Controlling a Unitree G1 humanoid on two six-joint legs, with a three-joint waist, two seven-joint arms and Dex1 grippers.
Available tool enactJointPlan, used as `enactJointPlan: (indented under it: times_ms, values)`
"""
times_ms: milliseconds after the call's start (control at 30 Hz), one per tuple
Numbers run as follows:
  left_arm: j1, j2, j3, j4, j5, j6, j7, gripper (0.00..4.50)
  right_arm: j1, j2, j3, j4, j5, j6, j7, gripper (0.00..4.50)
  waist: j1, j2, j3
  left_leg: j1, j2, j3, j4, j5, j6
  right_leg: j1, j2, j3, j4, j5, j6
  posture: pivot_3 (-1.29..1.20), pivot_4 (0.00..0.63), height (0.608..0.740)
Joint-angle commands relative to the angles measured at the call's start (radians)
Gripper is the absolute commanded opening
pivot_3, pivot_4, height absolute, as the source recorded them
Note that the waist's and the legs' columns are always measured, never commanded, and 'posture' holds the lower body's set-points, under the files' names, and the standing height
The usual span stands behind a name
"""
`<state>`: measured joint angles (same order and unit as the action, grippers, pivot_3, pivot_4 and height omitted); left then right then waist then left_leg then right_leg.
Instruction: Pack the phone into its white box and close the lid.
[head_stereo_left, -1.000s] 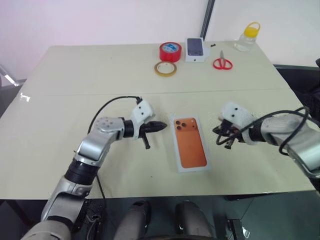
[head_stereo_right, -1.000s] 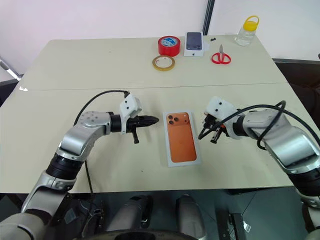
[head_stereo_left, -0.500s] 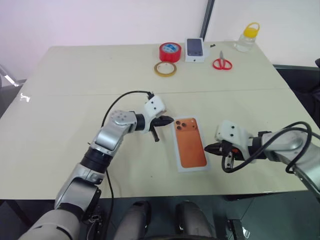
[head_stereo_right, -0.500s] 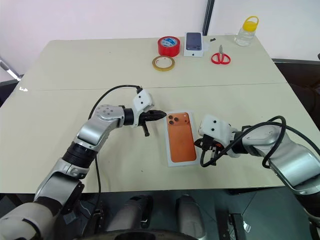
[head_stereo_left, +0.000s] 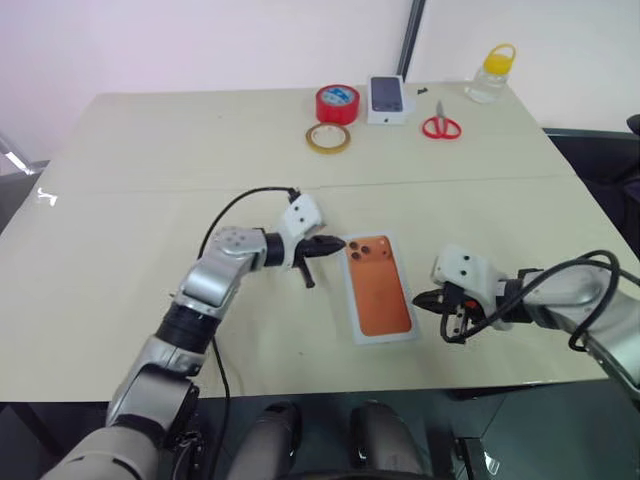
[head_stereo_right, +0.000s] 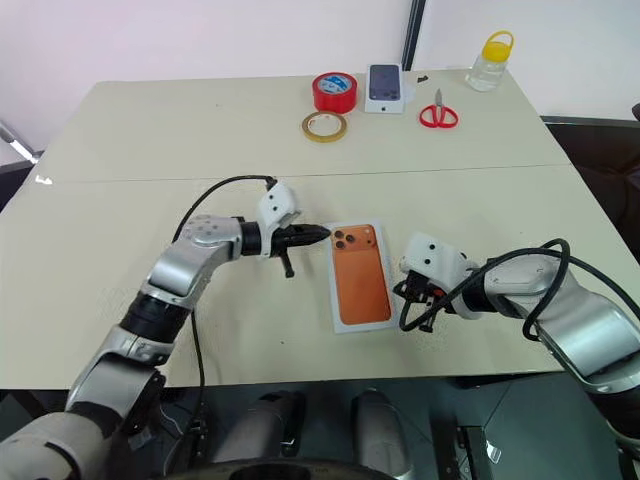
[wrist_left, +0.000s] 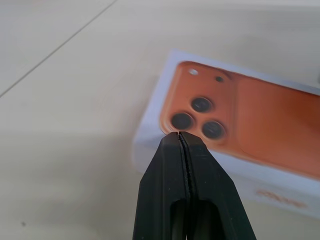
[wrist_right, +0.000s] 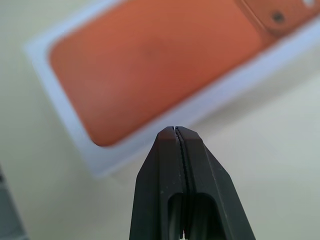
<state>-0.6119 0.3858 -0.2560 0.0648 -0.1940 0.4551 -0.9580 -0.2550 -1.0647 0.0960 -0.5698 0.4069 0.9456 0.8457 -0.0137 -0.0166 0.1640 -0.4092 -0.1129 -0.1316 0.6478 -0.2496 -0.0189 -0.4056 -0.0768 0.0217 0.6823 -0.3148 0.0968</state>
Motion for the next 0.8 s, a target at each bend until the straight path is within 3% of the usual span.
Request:
enactJointPlan:
  times_ms: [33, 167, 467, 800]
  values:
    - [0.038, 0.062, -0.004, -0.109, -0.031, 0.017, -0.07, 0.02, -0.023, 0.015, -0.006, 0.023, -0.024, -0.006, -0.027, 0.02, 0.001, 0.0, 0.0, 0.0, 0.0, 0.0, 0.0, 0.0, 0.0, 0.0, 0.0, 0.0, 0.0, 0.0, 0.0, 0.0, 0.15, 0.74]
    - [0.077, 0.101, -0.036, -0.177, -0.045, 0.065, -0.11, 0.02, -0.032, 0.037, 0.025, 0.053, -0.047, -0.002, -0.04, 0.02, 0.005, 0.0, 0.0, 0.0, 0.0, 0.0, 0.0, 0.0, 0.0, 0.0, 0.0, 0.0, 0.0, 0.0, 0.0, 0.0, 0.15, 0.74]
    - [0.083, 0.085, -0.131, -0.188, -0.002, 0.094, -0.093, 0.02, -0.033, 0.066, 0.043, 0.028, -0.031, 0.008, -0.031, 0.02, 0.001, 0.0, 0.0, 0.0, 0.0, 0.0, 0.0, 0.0, 0.0, 0.001, 0.0, 0.0, 0.0, 0.0, 0.0, 0.0, 0.15, 0.74]
    - [0.064, 0.03, -0.122, -0.161, -0.001, 0.084, -0.05, 0.02, -0.023, 0.066, 0.002, -0.009, 0.003, 0.016, -0.014, 0.02, 0.004, 0.0, 0.0, 0.0, 0.0, 0.0, 0.0, 0.0, 0.0, 0.001, 0.0, 0.0, 0.0, 0.0, 0.0, 0.0, 0.15, 0.74]
